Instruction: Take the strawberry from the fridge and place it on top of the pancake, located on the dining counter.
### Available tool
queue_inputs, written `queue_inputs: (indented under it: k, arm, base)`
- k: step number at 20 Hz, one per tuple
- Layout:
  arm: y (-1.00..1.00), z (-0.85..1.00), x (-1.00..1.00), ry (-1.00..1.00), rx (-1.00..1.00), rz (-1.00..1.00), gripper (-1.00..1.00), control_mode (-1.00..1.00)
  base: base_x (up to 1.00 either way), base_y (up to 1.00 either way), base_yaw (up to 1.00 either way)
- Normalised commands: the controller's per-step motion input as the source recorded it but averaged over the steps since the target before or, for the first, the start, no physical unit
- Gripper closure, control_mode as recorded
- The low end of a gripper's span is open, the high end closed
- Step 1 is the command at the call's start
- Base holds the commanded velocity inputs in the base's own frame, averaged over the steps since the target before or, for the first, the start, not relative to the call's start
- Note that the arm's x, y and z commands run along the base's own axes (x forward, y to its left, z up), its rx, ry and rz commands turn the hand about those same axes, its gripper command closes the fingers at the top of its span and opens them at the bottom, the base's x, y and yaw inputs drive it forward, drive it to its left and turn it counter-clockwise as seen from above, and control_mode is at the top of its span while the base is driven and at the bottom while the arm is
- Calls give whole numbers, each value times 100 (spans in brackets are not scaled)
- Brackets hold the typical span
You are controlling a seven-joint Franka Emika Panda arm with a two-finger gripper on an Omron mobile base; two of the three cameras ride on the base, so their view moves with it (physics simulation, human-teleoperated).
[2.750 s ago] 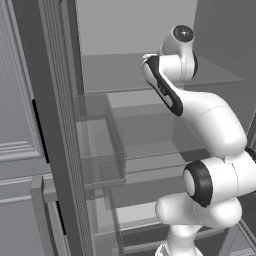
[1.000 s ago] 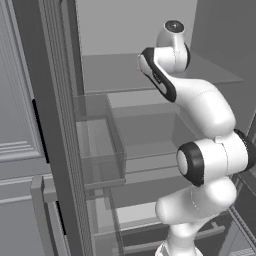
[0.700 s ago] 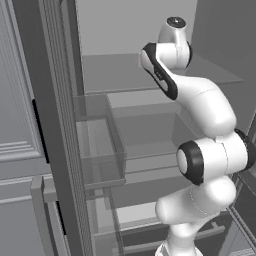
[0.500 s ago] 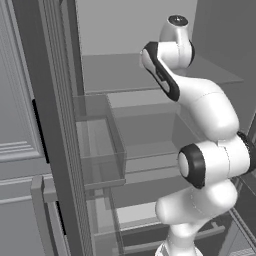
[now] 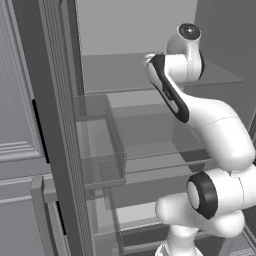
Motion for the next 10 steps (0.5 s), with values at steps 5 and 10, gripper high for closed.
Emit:
queue_inputs:
  k: [5, 10]
  arm:
    - [0, 5, -100, 2, -5, 0, 100, -100]
    - [-1, -61, -100, 0, -2, 6, 100, -100]
  base:
    - [0, 0, 0]
    - [0, 0, 0]
